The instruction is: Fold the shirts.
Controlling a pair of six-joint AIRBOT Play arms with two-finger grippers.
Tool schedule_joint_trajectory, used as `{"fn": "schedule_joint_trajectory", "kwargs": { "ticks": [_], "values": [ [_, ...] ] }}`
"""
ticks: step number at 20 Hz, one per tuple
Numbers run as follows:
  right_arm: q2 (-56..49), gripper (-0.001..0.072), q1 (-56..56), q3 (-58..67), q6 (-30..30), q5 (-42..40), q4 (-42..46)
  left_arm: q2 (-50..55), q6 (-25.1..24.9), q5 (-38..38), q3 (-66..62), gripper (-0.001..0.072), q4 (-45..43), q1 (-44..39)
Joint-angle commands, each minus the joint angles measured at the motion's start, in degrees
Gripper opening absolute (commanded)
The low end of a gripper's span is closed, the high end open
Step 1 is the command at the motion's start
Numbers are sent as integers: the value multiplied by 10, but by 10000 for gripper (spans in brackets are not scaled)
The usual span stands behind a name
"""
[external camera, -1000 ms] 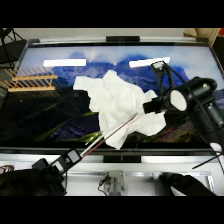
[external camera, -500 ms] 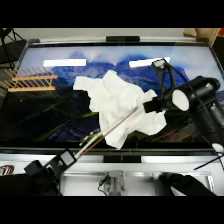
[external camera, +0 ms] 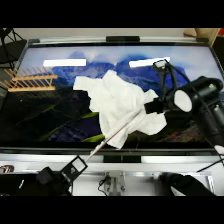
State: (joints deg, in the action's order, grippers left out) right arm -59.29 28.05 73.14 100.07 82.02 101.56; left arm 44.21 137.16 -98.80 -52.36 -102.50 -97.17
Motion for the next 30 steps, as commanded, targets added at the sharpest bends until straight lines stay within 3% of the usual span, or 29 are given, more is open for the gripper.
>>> {"fn": "schedule_joint_trajectory", "kwargs": {
  "ticks": [1, 3, 7, 14, 18, 22, 25, 27, 30],
  "values": [
    [29, 55, 0, 1, -6, -20, -14, 9, 8, 102, 7, 49, -27, 48],
    [50, 55, 0, 1, -6, -41, -16, 24, -33, 168, 7, 49, -25, 92],
    [67, 55, 0, 1, -21, -41, -26, 33, -124, 116, 3, 49, -23, 103],
    [68, 55, 0, 1, -30, -40, 0, 4, -138, -20, -16, 49, -17, 12],
    [68, 55, 7, 3, -65, -38, -55, 19, -130, 70, -7, 49, -26, 47],
    [68, 55, 40, 40, -68, -15, -13, 17, -123, 82, -14, 49, -41, 87],
    [68, 55, 40, 78, -89, -27, -45, 15, -191, 99, -14, 49, -27, 87],
    [68, 55, 40, 98, -115, -61, -70, 30, -261, 160, -14, 50, 22, 87],
    [68, 55, 40, 112, -118, -56, -89, 52, -238, 157, -14, 49, 14, 91]
  ]
}}
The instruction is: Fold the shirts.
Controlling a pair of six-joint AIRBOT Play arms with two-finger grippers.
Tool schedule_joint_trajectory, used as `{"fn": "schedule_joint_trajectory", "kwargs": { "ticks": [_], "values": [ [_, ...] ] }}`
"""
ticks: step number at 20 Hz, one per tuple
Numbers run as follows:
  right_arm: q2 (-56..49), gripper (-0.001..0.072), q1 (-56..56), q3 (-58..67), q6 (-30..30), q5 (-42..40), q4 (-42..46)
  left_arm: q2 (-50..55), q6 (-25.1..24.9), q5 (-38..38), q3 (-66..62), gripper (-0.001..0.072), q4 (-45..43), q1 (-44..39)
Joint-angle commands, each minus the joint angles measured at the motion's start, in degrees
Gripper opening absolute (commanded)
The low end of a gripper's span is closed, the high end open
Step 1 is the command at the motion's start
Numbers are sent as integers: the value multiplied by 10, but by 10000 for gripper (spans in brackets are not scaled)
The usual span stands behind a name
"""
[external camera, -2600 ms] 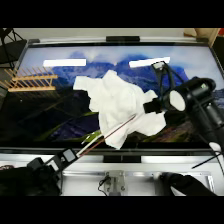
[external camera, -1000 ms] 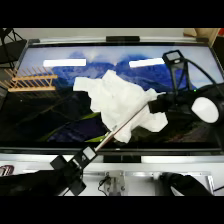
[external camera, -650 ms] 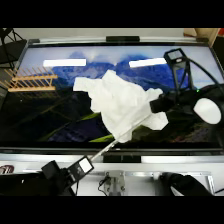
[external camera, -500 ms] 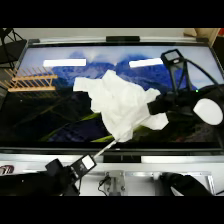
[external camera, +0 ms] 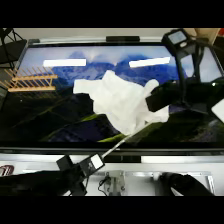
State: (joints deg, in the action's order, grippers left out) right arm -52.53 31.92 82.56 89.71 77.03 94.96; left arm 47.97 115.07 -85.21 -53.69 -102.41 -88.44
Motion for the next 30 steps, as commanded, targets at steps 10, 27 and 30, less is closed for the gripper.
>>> {"fn": "schedule_joint_trajectory", "kwargs": {
  "ticks": [10, 27, 30],
  "values": [
    [0, 55, 1, 18, -44, -22, -101, -40, 31, -12, -1, 49, -37, 33],
    [33, 55, 1, 18, -3, -81, 0, -28, 110, -56, -1, 49, 31, 16],
    [33, 55, 1, 18, 3, -85, 3, -39, 153, -109, -1, 49, 28, -8]
  ]
}}
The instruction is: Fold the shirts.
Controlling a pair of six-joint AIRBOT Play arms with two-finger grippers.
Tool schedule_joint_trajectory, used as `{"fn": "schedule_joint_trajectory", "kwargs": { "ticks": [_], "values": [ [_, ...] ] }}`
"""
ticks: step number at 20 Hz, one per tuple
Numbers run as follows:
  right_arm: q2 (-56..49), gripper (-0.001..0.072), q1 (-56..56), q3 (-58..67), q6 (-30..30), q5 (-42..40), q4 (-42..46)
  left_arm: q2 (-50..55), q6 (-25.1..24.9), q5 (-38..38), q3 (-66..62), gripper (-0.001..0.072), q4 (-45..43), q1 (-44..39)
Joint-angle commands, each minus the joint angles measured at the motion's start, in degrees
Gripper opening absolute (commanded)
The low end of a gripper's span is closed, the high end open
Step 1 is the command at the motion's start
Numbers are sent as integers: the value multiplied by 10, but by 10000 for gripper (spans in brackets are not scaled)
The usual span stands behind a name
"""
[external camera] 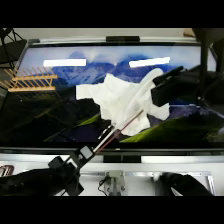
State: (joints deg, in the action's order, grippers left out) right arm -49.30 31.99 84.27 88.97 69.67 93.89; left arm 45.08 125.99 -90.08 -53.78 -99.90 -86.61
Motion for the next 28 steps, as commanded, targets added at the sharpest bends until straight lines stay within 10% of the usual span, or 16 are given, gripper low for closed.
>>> {"fn": "schedule_joint_trajectory", "kwargs": {
  "ticks": [1, 7, 17, 28],
  "values": [
    [1, 55, 0, 1, 10, -11, 11, -14, 64, -68, 0, 49, -12, -26],
    [1, 55, 0, 1, 10, -12, -11, -3, 51, 50, 0, 49, -62, 36],
    [1, 55, 0, 1, -14, -61, -54, 91, -223, 291, 0, 49, -5, 95],
    [1, 55, 0, 1, -16, -58, -142, 94, -197, 436, 0, 49, -5, 272]
  ]
}}
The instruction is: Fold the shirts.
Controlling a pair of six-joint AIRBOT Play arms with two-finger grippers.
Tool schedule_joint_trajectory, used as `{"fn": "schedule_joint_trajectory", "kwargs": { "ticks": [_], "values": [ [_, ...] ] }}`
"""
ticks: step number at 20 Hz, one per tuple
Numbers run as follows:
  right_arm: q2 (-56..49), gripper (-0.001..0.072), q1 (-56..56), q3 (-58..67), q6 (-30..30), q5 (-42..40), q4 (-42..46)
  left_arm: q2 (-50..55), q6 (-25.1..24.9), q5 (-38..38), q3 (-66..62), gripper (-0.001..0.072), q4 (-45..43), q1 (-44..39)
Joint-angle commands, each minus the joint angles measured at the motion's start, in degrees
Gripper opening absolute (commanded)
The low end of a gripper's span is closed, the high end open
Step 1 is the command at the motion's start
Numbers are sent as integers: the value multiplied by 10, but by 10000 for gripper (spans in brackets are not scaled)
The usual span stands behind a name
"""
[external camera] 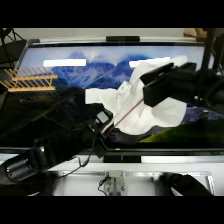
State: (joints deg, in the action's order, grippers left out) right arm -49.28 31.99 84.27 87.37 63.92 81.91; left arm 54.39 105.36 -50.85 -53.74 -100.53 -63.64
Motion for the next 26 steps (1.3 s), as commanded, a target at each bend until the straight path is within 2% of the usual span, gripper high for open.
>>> {"fn": "schedule_joint_trajectory", "kwargs": {
  "ticks": [1, 3, 8, 12, 14, 18, 21, 26],
  "values": [
    [0, 55, 0, 1, 0, -4, -16, 0, 5, 43, 0, 50, 1, 47],
    [0, 55, 0, 1, 1, -24, 9, 0, -32, 23, 0, 49, 21, 45],
    [0, 55, 0, 1, 26, -40, 99, -31, -163, -121, 0, 49, 36, 47],
    [0, 55, 0, 1, 27, -30, 116, -94, -181, -222, 0, 49, 10, 47],
    [0, 55, 0, 0, 27, -27, 119, -120, -195, -246, 0, 49, 12, 47],
    [0, 55, 0, 1, 27, 1, 123, -143, -238, -258, 0, 49, 14, 47],
    [0, 55, 0, 0, 27, 7, 123, -136, -290, -246, 0, 49, 59, 47],
    [0, 55, 0, 0, 27, -28, 111, -73, -339, -130, 0, 50, 102, 31]
  ]
}}
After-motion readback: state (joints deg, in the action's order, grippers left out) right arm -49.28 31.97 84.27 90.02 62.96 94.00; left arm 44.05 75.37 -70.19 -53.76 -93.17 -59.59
